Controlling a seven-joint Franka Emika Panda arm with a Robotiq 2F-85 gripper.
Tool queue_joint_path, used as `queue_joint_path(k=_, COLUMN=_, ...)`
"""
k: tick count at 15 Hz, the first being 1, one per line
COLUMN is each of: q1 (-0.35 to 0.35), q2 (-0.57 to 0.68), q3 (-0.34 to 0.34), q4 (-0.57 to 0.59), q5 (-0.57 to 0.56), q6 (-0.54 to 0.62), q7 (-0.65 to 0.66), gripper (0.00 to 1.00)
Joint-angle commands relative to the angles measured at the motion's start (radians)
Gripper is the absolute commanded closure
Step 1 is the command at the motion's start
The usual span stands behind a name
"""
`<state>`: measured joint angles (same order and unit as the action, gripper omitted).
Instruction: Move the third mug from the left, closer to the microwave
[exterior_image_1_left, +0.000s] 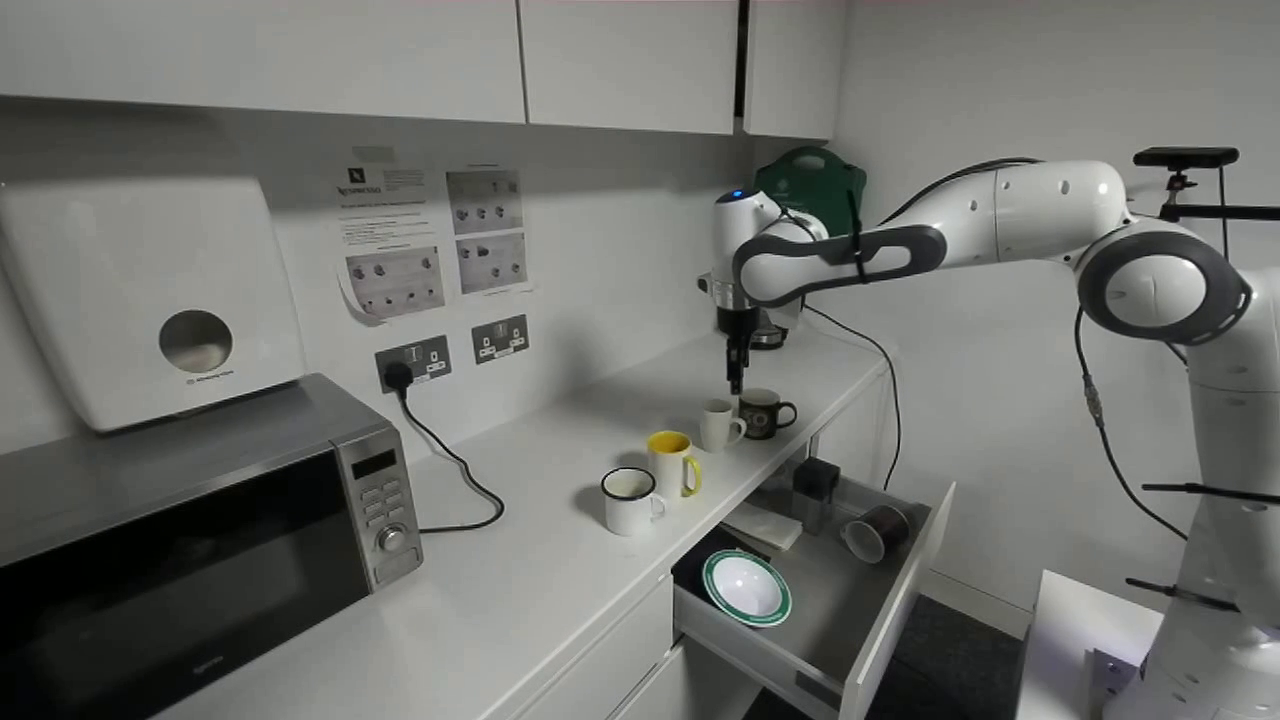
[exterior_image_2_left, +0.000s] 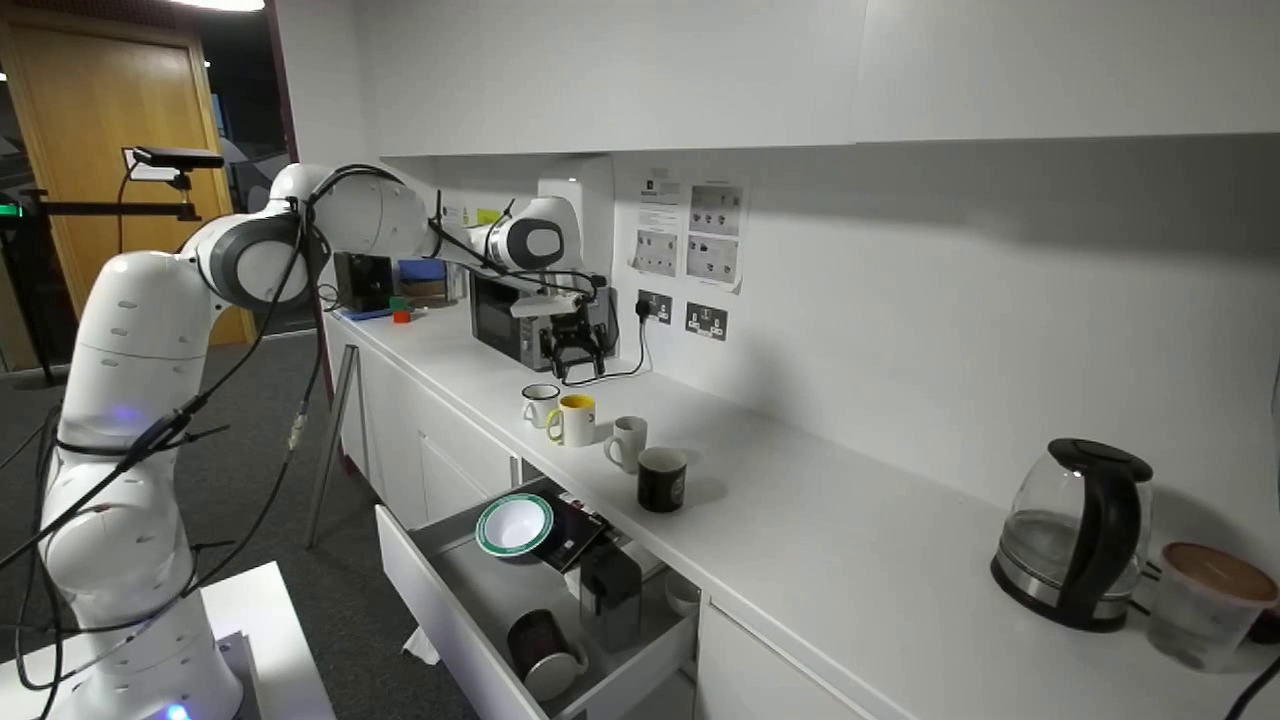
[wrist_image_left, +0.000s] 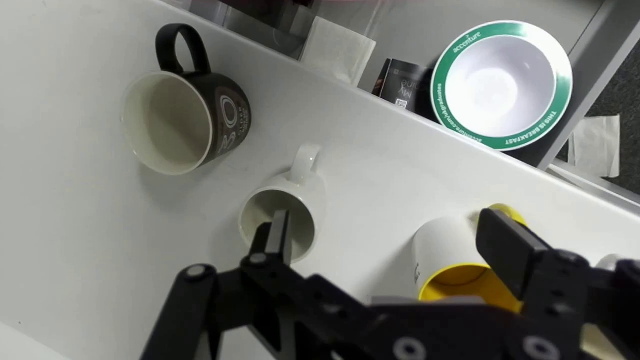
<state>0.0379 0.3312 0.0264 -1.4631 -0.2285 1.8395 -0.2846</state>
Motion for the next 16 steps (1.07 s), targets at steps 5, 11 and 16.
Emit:
queue_joint_path(k=5, q1=0.046, q2=0.075, q3=0.021, q4=0.066, q5=-0.008, q6=0.011, q7=0.081, gripper=0.00)
queue_joint_path(k=11, q1=0.043, q2=0.141, q3=0.002, q4=0.123, q5=-0.027, q6=0.019, q7=0.072, gripper=0.00)
queue_joint_path(k=16, q1=0.010, q2=0.203, q3=-0.015, q4=0.202, q5=-0.012, q6=0.014, q7=0.033, gripper=0.00)
